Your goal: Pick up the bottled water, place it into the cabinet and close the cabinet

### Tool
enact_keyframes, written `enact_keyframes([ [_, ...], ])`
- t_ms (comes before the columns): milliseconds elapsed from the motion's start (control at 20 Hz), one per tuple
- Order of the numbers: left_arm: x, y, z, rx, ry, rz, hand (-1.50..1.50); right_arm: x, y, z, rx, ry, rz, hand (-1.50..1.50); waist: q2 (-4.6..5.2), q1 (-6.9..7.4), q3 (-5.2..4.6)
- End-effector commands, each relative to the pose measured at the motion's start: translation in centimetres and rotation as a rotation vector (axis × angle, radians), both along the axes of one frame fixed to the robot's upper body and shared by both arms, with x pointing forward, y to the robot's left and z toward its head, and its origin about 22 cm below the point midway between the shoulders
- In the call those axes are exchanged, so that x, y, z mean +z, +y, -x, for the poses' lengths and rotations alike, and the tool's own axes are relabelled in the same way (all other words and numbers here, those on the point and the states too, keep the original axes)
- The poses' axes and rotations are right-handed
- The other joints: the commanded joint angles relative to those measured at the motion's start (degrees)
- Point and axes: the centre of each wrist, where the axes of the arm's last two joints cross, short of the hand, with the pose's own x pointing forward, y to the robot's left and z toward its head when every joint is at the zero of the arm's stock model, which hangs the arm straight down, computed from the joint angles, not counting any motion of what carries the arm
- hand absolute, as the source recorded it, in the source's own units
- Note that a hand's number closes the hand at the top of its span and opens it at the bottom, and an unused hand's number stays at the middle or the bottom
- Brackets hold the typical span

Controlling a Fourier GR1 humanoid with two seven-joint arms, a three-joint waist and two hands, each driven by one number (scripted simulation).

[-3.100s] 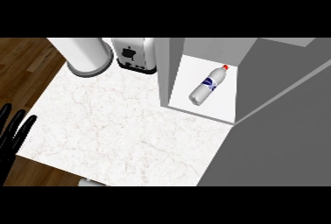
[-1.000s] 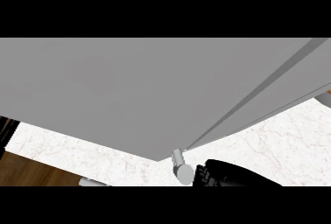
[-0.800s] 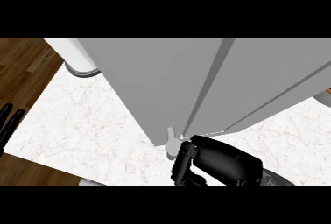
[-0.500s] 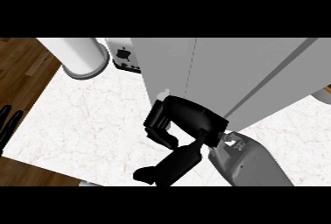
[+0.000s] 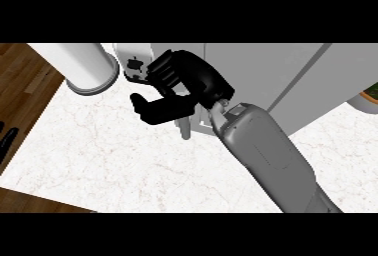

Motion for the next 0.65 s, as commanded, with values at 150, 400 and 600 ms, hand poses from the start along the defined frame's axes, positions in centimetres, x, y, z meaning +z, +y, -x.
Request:
enact_keyframes([
  [150,-0.4,0.5,0.2,0.019,-0.004,0.011,-1.50,1.9,0.5,-3.8,-0.198,-0.015,-0.128,1.50,0.59,-1.17,-0.12],
  [400,-0.6,0.2,0.8,0.000,0.002,0.022,-1.50,1.3,0.4,-4.2,-0.262,0.057,-0.189,-1.50,0.66,-0.61,-0.09],
  [600,-0.6,0.2,0.8,0.007,-0.002,0.017,-1.50,1.1,1.2,-4.3,-0.256,0.056,-0.203,-1.50,0.65,-1.51,-0.08],
])
